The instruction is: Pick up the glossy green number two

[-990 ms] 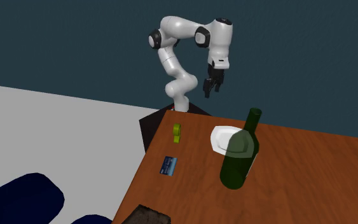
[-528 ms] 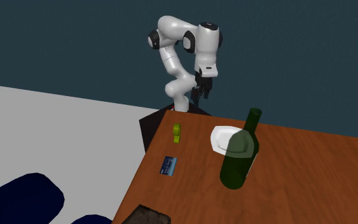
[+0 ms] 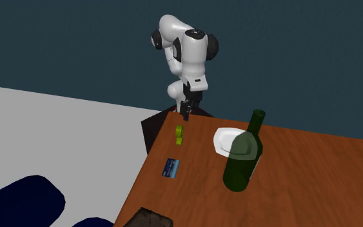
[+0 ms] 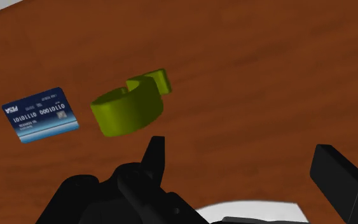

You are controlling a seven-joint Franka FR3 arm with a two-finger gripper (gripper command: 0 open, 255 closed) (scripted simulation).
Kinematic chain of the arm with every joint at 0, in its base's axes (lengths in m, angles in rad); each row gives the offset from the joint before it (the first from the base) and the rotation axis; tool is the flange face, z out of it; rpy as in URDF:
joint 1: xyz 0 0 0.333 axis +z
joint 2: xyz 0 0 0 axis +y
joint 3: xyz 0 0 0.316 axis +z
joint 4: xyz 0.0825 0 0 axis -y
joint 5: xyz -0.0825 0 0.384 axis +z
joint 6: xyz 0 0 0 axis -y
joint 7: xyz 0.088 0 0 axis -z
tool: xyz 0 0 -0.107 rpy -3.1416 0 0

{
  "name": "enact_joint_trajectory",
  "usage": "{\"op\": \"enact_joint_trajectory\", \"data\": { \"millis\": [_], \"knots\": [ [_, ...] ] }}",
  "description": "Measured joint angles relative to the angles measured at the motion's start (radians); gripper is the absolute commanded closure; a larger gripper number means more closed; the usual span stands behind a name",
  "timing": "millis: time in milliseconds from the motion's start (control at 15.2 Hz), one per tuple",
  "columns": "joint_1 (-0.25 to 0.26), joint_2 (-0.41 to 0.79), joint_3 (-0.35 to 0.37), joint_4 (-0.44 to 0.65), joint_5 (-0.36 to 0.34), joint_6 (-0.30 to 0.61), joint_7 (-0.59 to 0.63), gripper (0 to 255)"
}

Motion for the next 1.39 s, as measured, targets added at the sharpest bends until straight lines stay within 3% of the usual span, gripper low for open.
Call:
{"op": "enact_joint_trajectory", "data": {
  "millis": [396, 858, 924, 1386],
  "knots": [
    [0.032, 0.189, -0.159, 0.157, 0.045, 0.035, -0.217, 0],
    [0.028, 0.197, -0.180, 0.081, 0.041, 0.120, -0.232, 0],
    [0.028, 0.198, -0.181, 0.077, 0.041, 0.125, -0.232, 255],
    [0.029, 0.199, -0.182, 0.076, 0.042, 0.129, -0.232, 255]
  ]
}}
